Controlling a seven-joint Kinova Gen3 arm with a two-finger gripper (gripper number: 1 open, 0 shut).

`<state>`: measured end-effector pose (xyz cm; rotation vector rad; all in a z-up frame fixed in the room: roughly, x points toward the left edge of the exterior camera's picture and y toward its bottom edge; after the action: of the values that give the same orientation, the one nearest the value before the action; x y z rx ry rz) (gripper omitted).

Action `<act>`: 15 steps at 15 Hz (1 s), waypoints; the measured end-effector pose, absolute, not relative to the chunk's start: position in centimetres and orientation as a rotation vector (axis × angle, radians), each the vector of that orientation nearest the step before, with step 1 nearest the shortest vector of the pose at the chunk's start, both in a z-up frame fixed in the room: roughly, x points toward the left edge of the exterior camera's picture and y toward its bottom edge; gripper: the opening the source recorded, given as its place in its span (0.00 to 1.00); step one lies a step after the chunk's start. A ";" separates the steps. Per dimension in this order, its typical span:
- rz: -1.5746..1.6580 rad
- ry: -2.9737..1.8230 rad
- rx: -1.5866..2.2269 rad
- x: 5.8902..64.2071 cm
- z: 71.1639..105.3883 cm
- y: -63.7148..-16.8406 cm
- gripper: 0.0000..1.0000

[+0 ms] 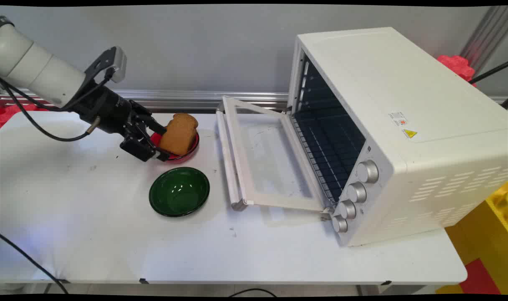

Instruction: Close the oven

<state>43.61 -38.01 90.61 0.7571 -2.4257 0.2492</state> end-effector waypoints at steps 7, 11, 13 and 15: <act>0.239 -2.438 0.711 43.8 90.0 -38.4 0.00; 0.246 -2.437 0.709 43.7 89.1 -39.0 0.00; 0.254 -2.432 0.710 43.5 88.5 -39.4 0.00; 0.262 -2.425 0.709 43.2 87.7 -40.0 0.00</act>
<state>43.22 -39.97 87.72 0.7090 -2.4252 0.2620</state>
